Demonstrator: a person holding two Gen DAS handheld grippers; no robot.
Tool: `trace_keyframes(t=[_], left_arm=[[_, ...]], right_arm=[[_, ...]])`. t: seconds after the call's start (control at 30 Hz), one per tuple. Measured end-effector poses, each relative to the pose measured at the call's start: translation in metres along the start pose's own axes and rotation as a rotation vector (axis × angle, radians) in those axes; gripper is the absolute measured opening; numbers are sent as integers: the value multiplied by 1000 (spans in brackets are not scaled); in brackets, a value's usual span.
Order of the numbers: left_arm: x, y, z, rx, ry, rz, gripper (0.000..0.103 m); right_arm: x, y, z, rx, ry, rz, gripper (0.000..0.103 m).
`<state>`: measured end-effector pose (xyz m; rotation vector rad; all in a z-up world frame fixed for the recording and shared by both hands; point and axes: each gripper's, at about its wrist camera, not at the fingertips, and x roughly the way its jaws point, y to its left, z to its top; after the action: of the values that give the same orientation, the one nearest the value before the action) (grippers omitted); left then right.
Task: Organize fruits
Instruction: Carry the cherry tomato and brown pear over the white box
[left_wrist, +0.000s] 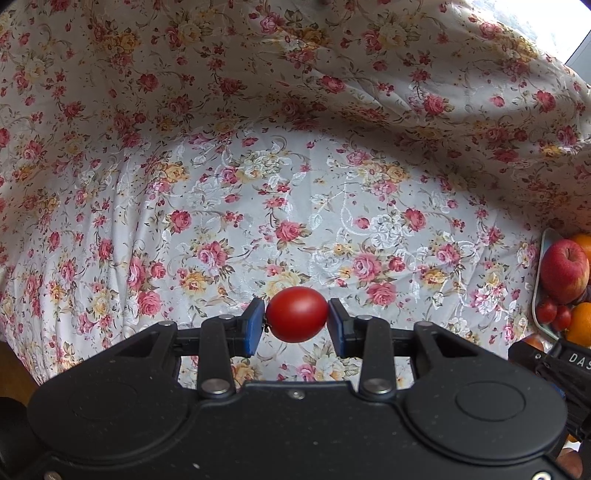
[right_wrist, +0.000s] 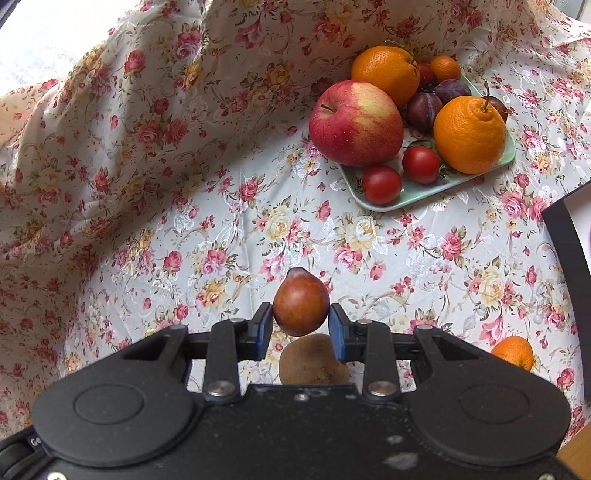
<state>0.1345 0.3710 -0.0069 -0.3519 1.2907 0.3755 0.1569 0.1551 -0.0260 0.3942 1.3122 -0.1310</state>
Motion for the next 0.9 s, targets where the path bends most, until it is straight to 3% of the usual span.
trace_keyframes(t=[0.37,0.9], left_arm=[[-6,-22,-5,44,-2,-22,45],[-14,-94,-32,199,-16,-44,45]], right_arm=[[-19,-33,-27,82,12,0,33],[-36,-85,-11,132,-48,-57,33]])
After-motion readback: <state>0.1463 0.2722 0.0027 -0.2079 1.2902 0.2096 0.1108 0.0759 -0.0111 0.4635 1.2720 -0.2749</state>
